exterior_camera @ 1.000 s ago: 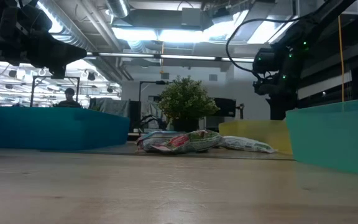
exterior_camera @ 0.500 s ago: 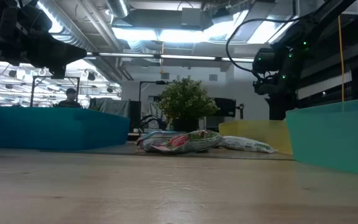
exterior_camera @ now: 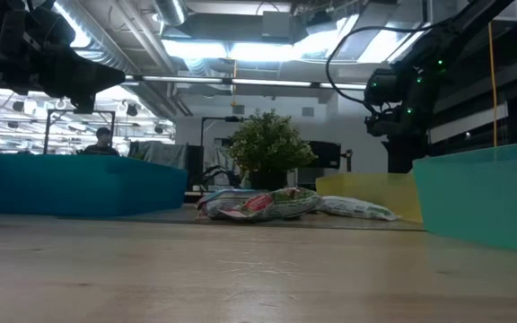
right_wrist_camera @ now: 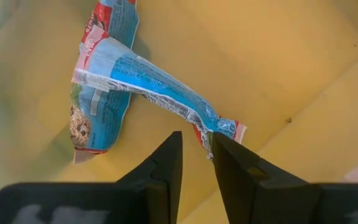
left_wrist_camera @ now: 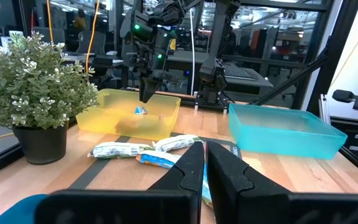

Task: Pick and place Granola Bars by type
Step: Put the yellow granola bar into the green bin

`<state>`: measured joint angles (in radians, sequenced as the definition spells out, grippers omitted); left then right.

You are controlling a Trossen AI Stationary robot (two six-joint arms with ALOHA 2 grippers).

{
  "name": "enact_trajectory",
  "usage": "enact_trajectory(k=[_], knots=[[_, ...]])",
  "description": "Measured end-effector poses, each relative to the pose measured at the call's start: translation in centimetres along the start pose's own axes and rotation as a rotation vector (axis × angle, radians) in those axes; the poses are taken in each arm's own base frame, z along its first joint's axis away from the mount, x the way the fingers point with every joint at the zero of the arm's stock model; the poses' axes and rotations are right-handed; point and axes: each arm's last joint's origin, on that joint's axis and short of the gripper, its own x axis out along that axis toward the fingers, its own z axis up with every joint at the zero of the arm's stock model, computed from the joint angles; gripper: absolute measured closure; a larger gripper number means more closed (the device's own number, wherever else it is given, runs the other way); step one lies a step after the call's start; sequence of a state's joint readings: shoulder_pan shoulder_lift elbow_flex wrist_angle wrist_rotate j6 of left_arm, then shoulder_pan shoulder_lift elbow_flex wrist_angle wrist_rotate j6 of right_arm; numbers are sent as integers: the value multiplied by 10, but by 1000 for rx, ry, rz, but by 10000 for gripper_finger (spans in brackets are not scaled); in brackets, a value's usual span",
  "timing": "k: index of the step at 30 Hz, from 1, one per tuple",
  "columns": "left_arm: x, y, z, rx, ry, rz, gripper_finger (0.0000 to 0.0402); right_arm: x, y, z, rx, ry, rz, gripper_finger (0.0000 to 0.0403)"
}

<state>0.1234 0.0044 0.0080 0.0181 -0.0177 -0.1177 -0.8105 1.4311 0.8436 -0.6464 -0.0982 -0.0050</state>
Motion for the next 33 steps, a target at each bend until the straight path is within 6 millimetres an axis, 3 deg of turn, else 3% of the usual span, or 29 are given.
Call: enact_trajectory(k=[8,15,20,25,29,33], knots=[[0,0,0,0,0,0,395,-11,2,8,-7,5,9,312],[0,0,0,0,0,0,389,-50,16,31,-88,-2,21,312],[0,0,0,0,0,0,392,-96,44,47,-184,-90,54,312],[0,0,0,0,0,0,395,-141,79,47,-276,-178,84,312],[0,0,0,0,0,0,392,-162,105,41,-319,-201,112,312],[0,0,0,0,0,0,389,-168,130,30,-404,-196,160,312]])
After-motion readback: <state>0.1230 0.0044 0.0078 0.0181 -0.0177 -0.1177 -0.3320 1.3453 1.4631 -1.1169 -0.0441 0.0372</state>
